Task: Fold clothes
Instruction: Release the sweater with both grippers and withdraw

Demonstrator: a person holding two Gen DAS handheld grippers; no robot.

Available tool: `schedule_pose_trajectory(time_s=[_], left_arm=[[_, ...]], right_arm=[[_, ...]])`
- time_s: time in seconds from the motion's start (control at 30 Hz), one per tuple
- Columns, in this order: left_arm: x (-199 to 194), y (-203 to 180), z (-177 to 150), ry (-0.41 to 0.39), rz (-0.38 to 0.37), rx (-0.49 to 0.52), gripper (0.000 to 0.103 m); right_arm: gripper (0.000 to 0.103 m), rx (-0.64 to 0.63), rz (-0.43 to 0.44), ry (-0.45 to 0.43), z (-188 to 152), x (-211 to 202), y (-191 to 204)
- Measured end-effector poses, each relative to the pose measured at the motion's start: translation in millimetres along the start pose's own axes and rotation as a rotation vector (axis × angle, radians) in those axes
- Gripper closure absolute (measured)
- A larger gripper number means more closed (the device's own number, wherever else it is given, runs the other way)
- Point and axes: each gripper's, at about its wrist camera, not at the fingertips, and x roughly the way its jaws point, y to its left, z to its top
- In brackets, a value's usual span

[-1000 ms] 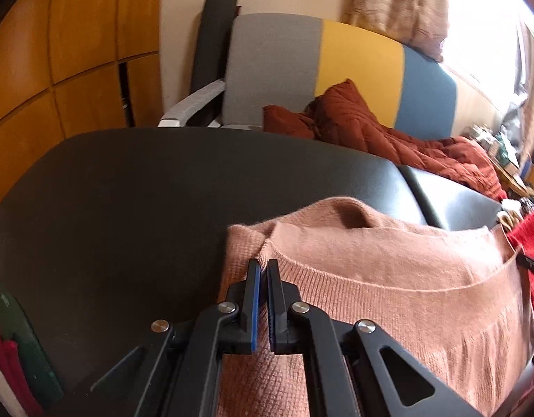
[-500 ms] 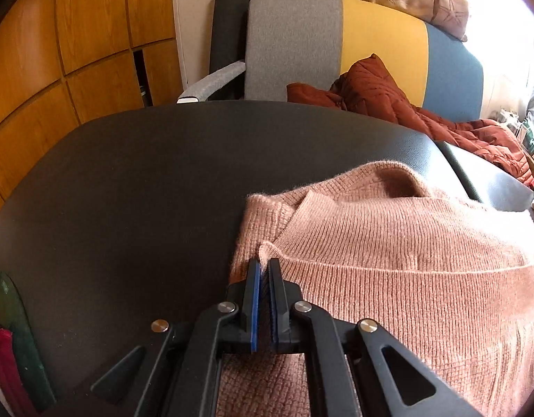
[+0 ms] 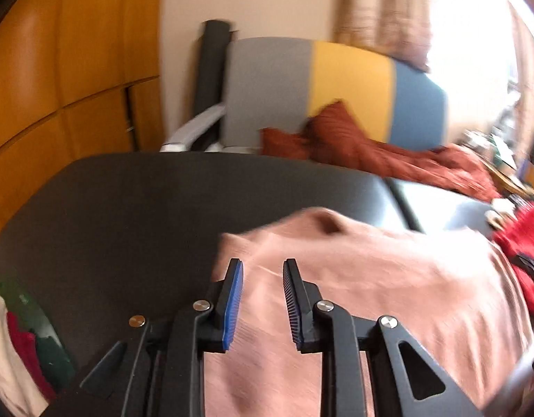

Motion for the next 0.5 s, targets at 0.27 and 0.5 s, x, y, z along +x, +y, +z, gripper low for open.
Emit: schedule_pose_trajectory(time_s=[0.27, 0.5], left_arm=[[11, -22, -64, 0.123, -0.038, 0.039, 0.078], [1, 9, -90, 0.12, -0.107, -0.048, 0.076]], right_arm=[[0.057, -0.113, 0.14, 0.08, -54, -19, 49], [0.056, -0.017, 0.207, 0.133, -113, -42, 23]])
